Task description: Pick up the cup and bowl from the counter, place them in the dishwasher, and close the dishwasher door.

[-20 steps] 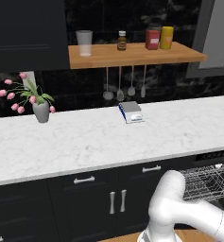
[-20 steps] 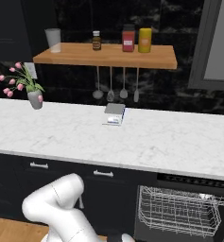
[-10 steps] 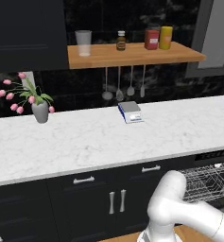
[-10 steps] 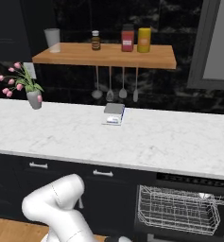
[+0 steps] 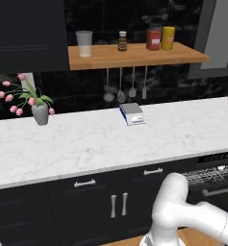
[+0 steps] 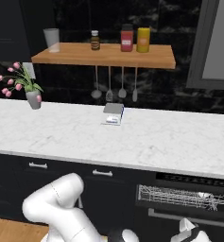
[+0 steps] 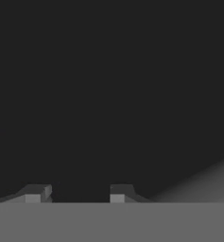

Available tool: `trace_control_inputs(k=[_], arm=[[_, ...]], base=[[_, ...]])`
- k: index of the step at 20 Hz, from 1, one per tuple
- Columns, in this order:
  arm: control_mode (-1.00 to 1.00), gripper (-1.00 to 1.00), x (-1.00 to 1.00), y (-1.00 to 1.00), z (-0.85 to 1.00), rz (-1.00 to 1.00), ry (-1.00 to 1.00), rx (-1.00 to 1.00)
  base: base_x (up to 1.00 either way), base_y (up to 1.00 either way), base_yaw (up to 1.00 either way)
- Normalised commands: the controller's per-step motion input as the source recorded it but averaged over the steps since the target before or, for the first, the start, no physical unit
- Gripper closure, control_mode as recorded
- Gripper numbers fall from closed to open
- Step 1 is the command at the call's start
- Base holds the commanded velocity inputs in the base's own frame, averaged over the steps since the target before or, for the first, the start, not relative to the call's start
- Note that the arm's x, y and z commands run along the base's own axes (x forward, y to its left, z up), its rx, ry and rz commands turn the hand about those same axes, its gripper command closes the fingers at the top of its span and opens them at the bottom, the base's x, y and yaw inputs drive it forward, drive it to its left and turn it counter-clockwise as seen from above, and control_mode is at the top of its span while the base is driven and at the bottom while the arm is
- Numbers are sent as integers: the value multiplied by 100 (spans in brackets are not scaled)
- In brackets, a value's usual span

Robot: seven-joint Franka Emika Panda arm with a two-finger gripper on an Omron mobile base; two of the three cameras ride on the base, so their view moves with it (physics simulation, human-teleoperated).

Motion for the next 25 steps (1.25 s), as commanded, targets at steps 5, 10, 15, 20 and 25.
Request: trace_control_inputs(k=[5, 10, 15, 20, 25], arm=[[-100, -100, 100, 0, -8, 12, -43, 14], [-100, -100, 66, 0, -12, 12, -28, 10], [-100, -100, 22, 0, -10, 8, -14, 1], [-100, -100, 17, 0, -13, 8, -8, 0], [-100, -100, 4, -9, -10, 7, -3, 4]], base=[[0, 0, 0], [0, 0, 0], [0, 0, 0], [0, 0, 0], [0, 0, 0]])
